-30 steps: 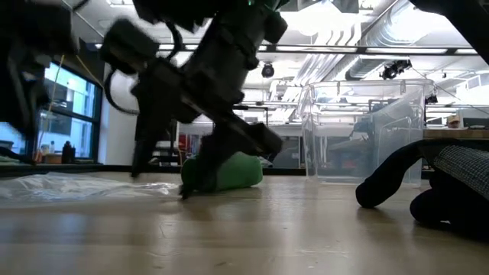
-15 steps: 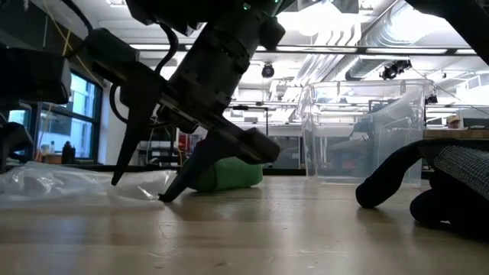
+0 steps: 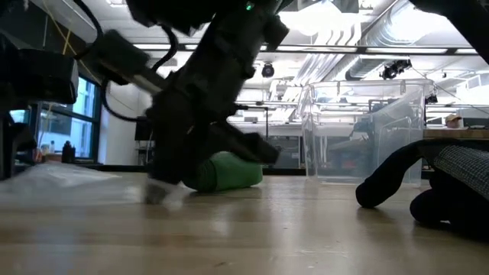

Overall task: Roll bandage
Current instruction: Open the transparent zip bag

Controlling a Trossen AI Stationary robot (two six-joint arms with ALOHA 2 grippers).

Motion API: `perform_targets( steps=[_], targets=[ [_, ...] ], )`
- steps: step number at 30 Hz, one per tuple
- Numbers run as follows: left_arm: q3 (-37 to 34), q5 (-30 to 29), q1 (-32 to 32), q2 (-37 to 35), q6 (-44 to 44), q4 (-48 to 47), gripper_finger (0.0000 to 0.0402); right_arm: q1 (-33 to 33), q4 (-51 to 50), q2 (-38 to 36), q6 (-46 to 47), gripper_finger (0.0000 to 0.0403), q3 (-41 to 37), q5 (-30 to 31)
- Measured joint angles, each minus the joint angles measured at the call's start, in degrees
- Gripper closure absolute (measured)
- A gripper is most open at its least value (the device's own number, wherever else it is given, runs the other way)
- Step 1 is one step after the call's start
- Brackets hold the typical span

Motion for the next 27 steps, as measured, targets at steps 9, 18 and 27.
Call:
perform_targets(
  steps=[9,18,27],
  targets=[
    [0.65,-1.70,2.48,-20.11,12.97,-13.46,0.0284,-1.86,-5.27,-8.99,-10.07,0.0403,0.06,-2.65],
    [23.25,-7.45,3.36,-29.24,39.18,-37.65,0.0284,-7.46,-4.33,-11.55,-13.09,0.0403,0.12,-18.31],
    [41.15,-9.71,3.24,-12.49,62.89,-44.87,0.0259,-14.35,-0.11,-10.97,-11.21,0.0403,0.16,-23.06]
  ],
)
